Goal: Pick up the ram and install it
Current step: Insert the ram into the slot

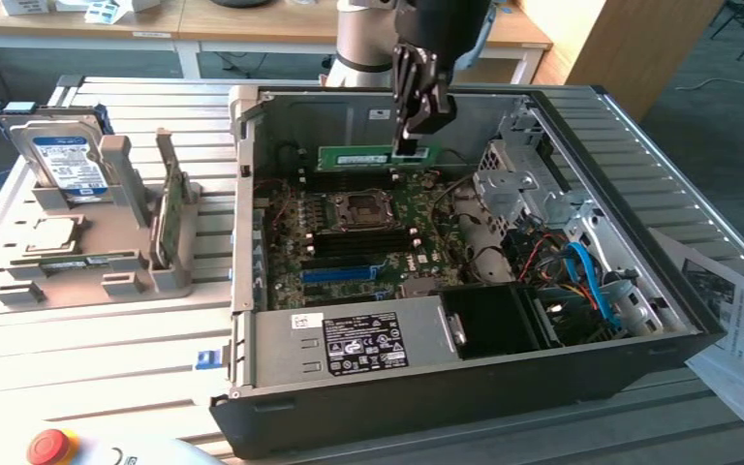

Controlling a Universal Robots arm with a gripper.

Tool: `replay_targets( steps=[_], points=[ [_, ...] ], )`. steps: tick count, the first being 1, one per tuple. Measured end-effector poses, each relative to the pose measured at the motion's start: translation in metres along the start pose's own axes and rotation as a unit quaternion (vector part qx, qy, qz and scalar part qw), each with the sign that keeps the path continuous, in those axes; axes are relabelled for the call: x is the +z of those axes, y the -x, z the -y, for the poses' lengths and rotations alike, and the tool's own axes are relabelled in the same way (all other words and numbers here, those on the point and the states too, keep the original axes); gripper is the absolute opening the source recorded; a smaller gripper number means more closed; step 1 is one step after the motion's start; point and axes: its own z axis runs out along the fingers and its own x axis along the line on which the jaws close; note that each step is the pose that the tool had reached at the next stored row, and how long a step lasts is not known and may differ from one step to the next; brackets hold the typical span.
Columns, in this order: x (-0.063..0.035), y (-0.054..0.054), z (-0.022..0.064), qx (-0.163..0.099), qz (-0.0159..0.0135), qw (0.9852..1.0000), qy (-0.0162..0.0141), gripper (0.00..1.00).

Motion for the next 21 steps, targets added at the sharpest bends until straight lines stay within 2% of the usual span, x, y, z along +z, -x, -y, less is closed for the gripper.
replay_targets(
  steps=[21],
  points=[
    [0.0381, 0.001, 0.0017, 0.000, 0.0000, 1.0000, 0.0000, 0.12]
  ],
)
